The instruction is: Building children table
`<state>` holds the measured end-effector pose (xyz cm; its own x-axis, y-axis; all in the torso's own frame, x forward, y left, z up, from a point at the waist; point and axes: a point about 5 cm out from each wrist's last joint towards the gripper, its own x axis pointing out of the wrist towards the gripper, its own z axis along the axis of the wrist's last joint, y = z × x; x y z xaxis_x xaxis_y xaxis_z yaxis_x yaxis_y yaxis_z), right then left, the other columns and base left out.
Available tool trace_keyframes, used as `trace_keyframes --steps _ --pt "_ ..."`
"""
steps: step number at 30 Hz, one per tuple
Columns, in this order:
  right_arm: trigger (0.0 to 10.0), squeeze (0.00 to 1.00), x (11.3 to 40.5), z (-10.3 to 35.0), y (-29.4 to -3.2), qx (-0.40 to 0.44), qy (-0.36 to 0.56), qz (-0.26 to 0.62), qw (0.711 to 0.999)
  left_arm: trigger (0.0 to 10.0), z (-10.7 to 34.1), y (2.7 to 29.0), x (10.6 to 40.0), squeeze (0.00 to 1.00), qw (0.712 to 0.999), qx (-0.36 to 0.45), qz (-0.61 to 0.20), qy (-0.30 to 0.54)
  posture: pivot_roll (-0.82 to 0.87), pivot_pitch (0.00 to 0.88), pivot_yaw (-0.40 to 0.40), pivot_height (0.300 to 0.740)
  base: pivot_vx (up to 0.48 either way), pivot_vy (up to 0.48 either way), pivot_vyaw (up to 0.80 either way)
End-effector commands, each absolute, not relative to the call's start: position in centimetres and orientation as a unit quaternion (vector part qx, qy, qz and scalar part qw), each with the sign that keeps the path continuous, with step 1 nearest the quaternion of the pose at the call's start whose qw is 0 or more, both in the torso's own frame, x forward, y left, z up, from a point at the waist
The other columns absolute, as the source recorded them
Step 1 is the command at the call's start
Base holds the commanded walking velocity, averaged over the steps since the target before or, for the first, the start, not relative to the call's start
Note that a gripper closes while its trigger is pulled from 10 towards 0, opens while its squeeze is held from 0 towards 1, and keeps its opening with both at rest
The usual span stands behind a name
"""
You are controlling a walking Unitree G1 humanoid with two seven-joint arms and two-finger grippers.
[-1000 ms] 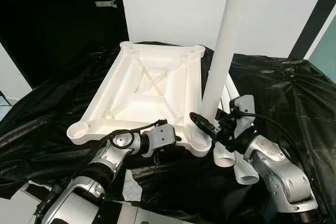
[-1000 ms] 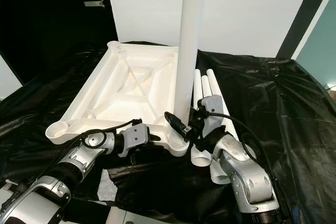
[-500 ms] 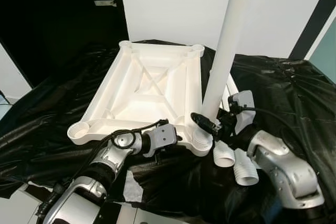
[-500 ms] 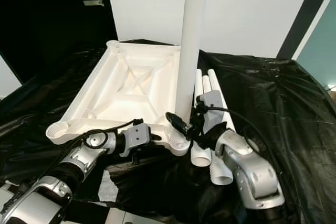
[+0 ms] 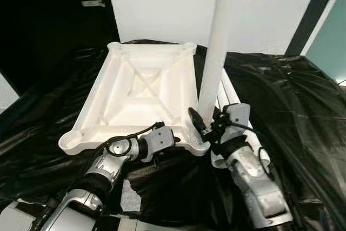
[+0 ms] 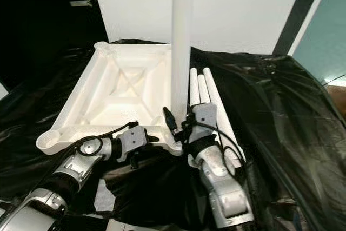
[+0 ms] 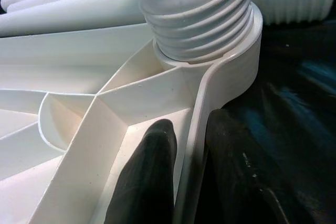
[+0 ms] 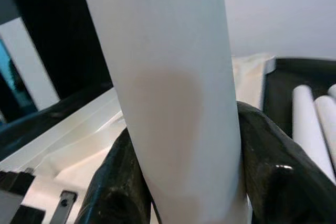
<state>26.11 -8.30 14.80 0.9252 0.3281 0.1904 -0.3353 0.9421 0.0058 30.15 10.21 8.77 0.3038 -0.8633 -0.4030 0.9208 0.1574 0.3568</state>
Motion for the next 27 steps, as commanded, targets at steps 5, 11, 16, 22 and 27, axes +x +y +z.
trace_keyframes --steps 5,11,16,22,27 --pt "10.0 0.00 26.9 11.8 -9.0 0.004 -0.052 0.072 0.996 10.0 6.7 10.6 28.0 0.00 0.733 0.269 -0.618 0.087 0.37 0.005 0.026 0.740 0.000 0.000 0.00" --pt "10.0 0.32 27.1 11.6 -8.2 -0.001 -0.058 0.085 0.995 10.0 6.6 11.3 27.7 0.00 0.737 0.271 -0.612 0.093 0.37 0.005 0.028 0.740 0.000 0.000 0.00" --pt "10.0 0.00 27.2 11.7 -8.8 -0.017 -0.074 0.117 0.990 10.0 6.8 10.5 27.9 0.00 0.741 0.269 -0.609 0.088 0.32 0.000 0.009 0.740 0.000 0.000 0.00" --pt "10.0 0.00 27.2 12.0 -10.4 -0.026 -0.077 0.145 0.986 10.0 6.9 9.5 28.2 0.00 0.741 0.268 -0.611 0.080 0.29 0.000 0.000 0.740 0.000 0.000 0.00" --pt "10.0 0.00 27.3 12.6 -12.6 -0.044 -0.071 0.184 0.979 10.0 6.9 8.8 28.3 0.00 0.738 0.270 -0.614 0.076 0.26 0.000 -0.010 0.740 0.000 0.000 0.00"
